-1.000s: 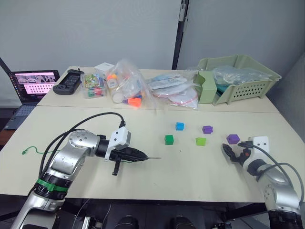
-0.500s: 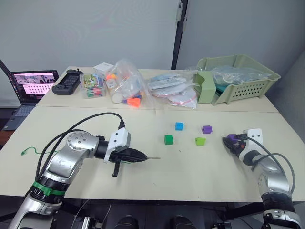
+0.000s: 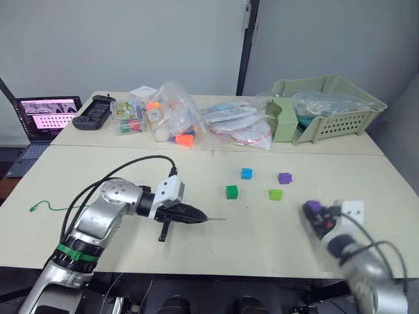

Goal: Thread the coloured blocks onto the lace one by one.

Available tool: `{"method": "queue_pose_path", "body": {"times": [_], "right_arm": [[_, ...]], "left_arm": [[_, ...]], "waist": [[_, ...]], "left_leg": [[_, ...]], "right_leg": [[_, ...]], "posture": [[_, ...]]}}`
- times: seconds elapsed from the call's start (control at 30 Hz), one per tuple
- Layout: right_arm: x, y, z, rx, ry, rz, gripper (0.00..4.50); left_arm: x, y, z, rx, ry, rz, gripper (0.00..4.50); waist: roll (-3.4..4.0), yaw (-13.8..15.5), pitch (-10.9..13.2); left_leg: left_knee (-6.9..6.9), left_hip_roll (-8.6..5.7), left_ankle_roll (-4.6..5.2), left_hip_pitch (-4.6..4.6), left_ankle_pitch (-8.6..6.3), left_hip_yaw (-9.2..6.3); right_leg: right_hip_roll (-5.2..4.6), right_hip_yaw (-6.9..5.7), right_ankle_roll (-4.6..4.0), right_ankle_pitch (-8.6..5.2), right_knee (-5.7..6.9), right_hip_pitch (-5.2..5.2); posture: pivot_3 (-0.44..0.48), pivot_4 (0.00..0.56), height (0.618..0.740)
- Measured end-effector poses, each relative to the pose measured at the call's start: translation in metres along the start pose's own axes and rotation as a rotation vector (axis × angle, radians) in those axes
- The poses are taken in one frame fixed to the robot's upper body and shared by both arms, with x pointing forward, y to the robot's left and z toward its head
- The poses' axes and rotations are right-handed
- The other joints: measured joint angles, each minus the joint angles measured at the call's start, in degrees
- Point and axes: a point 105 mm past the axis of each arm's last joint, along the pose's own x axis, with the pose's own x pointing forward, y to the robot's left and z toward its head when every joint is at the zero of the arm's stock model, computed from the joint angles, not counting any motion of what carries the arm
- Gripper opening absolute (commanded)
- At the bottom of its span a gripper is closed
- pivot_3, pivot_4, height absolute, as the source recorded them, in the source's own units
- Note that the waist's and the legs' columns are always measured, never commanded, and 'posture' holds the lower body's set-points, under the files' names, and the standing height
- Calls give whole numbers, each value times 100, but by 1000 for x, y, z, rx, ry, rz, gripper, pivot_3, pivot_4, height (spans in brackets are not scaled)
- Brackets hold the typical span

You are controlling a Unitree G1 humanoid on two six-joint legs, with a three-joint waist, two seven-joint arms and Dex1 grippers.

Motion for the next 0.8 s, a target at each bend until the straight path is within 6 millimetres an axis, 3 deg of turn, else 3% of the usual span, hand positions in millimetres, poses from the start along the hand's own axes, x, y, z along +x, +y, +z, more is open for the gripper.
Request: {"method": "queue_pose_path", "body": {"times": [0.23,0.47,0.53,0.73,0.8], "right_arm": [[-1,49,-8,50,25,18,1168],[0,67,-21,13,66,-5,1168],[0,68,-21,10,66,-11,2212],[-10,71,-19,-34,109,67,4281],[-17,66,-14,-66,126,108,4491]], "left_arm": [[6,-3,-4,6,22,-84,0],[4,1,-7,24,57,-112,0],[4,0,-8,22,62,-119,0],[4,0,-9,23,62,-122,0],[4,0,-10,22,61,-117,0]], "waist": [[0,-24,0],[-1,6,0],[-1,4,0],[-1,22,0],[-1,22,1]], "left_leg": [[7,-1,-2,8,1,7],[4,-3,-1,1,1,14],[4,0,-1,1,1,13],[6,-5,-1,-1,1,10],[7,-6,-1,-2,1,10]], "right_leg": [[-2,5,-1,-2,-5,4],[-2,0,-2,-3,-9,2],[0,-1,-3,-3,-9,2],[-5,-2,-1,-4,-10,5],[-7,-1,0,-4,-13,6]], "posture": [[0,150,734],[0,150,734],[0,150,734],[0,150,734],[0,150,734]]}}
